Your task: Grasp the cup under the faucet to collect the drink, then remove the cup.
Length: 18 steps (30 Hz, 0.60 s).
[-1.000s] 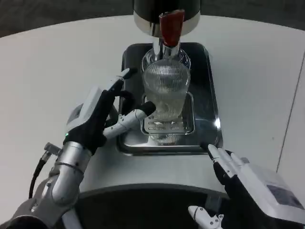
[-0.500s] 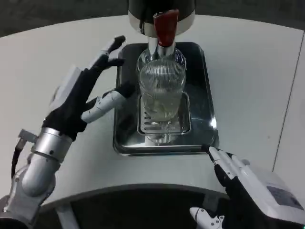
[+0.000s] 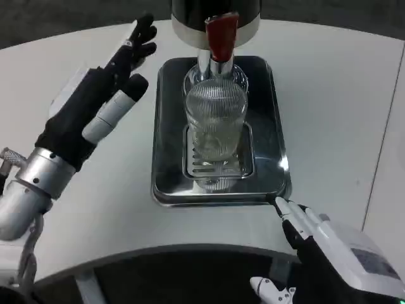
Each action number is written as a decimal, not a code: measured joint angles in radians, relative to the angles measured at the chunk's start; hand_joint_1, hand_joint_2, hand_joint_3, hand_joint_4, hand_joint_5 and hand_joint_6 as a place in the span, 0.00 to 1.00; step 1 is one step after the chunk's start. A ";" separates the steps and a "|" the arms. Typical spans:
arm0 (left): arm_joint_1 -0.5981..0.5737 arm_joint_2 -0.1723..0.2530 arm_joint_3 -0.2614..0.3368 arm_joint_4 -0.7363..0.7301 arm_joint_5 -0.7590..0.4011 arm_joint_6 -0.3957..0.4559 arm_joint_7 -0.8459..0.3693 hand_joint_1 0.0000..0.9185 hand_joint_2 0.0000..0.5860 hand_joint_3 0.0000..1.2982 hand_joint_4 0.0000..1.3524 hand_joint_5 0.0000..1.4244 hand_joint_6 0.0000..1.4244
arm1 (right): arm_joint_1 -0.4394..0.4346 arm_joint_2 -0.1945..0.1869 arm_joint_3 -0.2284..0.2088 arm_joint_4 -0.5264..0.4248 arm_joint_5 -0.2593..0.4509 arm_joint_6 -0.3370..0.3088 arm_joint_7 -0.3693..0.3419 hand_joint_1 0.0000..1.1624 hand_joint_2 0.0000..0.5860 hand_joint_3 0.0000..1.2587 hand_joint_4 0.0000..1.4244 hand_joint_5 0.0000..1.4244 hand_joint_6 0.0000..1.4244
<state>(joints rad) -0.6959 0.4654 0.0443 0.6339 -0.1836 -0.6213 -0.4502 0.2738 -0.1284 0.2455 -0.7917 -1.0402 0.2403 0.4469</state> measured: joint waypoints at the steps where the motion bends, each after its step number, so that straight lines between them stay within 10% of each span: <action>1: 0.001 0.003 0.009 -0.023 -0.034 0.035 -0.050 0.00 0.04 0.00 0.00 0.00 0.00 | -0.001 0.000 0.001 0.000 -0.001 0.000 0.000 0.29 0.67 0.00 0.00 0.00 0.00; 18: -0.097 0.073 0.133 -0.210 -0.306 0.502 -0.449 0.00 0.06 0.00 0.00 0.00 0.00 | -0.017 0.001 0.013 0.007 -0.016 0.000 0.000 0.29 0.67 0.00 0.00 0.00 0.00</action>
<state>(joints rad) -0.7927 0.5385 0.1776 0.4235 -0.4896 -0.1197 -0.8996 0.2566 -0.1269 0.2584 -0.7844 -1.0566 0.2405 0.4469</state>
